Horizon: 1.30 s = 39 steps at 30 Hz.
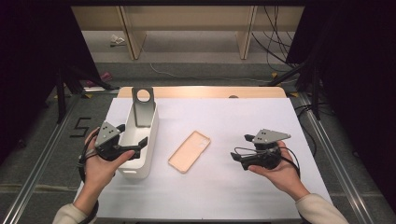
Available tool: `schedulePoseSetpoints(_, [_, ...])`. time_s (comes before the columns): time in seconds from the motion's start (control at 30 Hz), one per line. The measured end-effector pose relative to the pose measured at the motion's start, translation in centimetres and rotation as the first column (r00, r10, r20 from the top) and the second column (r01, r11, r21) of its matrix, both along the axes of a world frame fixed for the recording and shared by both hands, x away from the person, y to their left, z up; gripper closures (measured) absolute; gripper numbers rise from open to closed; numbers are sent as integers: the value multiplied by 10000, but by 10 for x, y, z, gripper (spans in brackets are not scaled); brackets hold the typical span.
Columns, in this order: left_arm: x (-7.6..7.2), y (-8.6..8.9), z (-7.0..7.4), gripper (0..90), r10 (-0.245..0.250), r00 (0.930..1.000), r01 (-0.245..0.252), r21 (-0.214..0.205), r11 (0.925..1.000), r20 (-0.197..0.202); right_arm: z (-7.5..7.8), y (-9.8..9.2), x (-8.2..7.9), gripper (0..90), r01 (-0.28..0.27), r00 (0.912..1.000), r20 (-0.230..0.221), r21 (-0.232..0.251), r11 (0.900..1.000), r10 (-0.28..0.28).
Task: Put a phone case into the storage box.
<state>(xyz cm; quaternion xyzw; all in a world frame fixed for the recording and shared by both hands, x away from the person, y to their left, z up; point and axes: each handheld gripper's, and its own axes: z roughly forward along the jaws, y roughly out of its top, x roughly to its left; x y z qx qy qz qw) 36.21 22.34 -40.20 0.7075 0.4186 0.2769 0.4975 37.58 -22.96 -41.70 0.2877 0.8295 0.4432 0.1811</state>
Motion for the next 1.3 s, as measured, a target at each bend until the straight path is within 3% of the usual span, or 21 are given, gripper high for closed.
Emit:
schedulePoseSetpoints(0.7, [-1, -2, -3, 59, -121, 9999, 121, 143, 9998, 7, 1, 14, -1, 163, -292, 9996, -11, 120, 9995, 293])
schedulePoseSetpoints(0.97, [-7, -6, -6, 68, -530, 9985, 529, 117, 9985, 158, 2, 15, 2, 162, -213, 9998, -33, 274, 9994, 214])
schedulePoseSetpoints(1.2, [-9, -8, -11, 72, -986, 9951, 980, 775, 9922, 48, 1, 22, 5, 163, -279, 9995, -129, 218, 9994, 282])
schedulePoseSetpoints(1.3, [-10, -9, -12, 72, -1082, 9941, 1076, 873, 9903, 18, 0, 27, 7, 163, -351, 9993, -152, 223, 9991, 355])
